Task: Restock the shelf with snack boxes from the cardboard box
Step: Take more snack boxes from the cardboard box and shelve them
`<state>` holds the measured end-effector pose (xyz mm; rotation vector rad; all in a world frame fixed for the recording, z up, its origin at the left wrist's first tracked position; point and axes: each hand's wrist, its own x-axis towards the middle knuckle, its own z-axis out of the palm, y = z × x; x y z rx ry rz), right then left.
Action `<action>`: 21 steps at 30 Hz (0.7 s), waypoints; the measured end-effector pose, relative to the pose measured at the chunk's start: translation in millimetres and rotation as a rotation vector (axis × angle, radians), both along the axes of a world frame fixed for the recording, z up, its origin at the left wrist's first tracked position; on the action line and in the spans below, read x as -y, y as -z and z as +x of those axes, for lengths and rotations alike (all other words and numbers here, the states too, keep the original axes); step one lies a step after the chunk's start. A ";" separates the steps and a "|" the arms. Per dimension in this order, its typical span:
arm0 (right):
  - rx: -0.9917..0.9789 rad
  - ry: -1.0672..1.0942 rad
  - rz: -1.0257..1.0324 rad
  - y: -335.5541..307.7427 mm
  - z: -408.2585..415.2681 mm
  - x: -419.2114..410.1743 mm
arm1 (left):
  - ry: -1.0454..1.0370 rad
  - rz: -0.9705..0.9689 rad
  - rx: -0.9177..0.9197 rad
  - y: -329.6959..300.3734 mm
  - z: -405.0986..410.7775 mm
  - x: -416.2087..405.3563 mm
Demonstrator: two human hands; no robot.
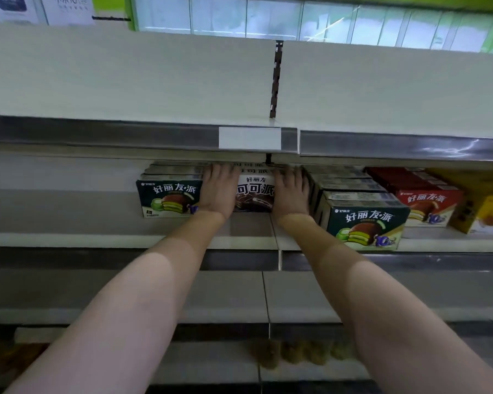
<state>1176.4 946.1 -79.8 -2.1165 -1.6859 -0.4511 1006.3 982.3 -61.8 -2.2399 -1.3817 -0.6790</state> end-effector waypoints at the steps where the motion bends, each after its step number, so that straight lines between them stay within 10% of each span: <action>1: 0.021 0.010 0.021 -2.3 -4.3 4.9 | 0.014 0.021 -0.004 -1.3 -1.1 3.5; 21: 0.043 -0.236 0.103 -34.5 -13.6 121.8 | 0.226 -0.250 0.017 -12.6 20.0 93.7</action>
